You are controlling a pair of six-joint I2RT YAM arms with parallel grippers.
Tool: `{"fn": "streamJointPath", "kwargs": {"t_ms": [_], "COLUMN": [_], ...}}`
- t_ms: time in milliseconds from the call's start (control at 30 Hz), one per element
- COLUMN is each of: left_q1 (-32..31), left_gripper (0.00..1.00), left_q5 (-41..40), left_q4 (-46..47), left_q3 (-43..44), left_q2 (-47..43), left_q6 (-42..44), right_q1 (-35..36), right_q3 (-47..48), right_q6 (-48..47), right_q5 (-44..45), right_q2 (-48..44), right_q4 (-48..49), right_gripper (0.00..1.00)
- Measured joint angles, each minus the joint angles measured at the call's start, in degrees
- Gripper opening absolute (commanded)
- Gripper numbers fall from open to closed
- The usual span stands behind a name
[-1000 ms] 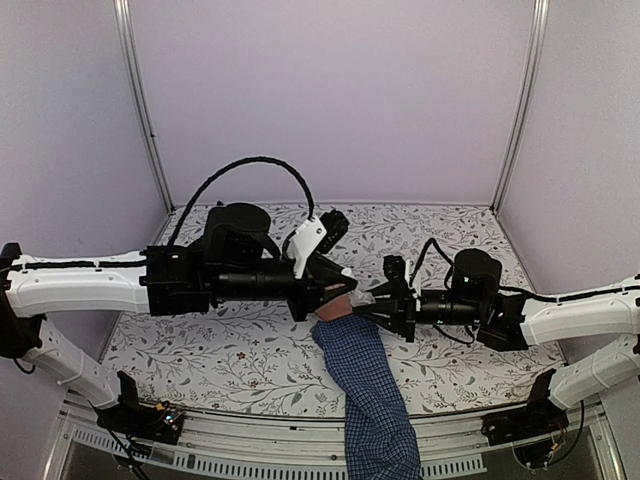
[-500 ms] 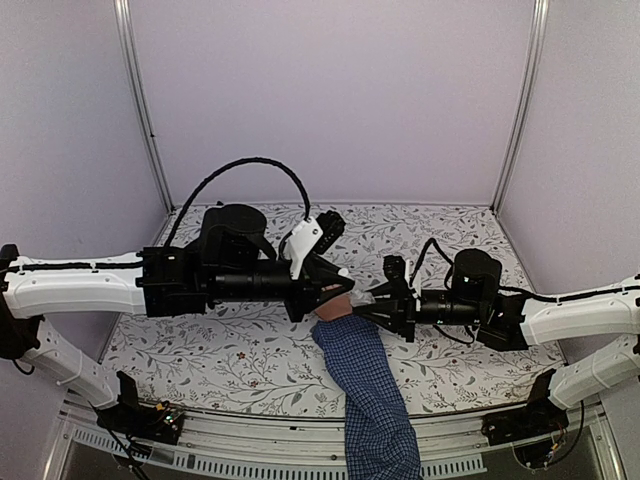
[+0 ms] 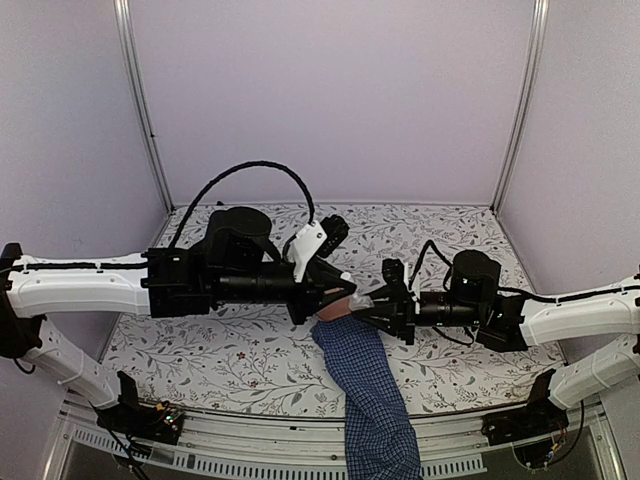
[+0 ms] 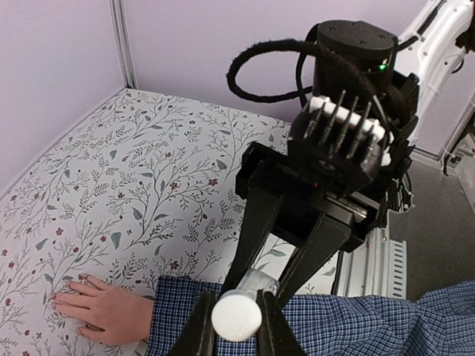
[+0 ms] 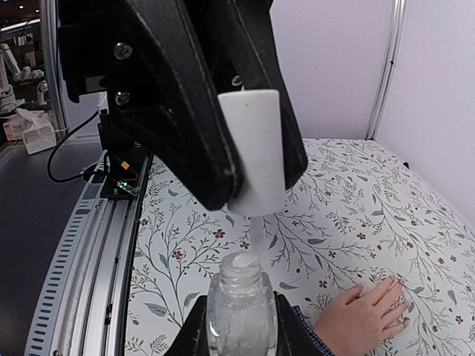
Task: Paint the nails
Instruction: Close the nail polish bottle.
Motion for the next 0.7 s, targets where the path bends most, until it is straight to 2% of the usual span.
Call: {"fn": "streamJointPath", "kwargs": {"t_ms": [700], "left_q1": [0.0], "left_gripper": [0.0], "left_q5": [1.6], "left_q4": [0.0], "left_q3": [0.0], "left_q2": [0.3], "left_q6": [0.0], "right_q1": [0.2], "right_q3": [0.0], "right_q6": [0.0], "right_q5": [0.5], "right_q2": [0.0], "right_q4": [0.0], "right_gripper": [0.0]}}
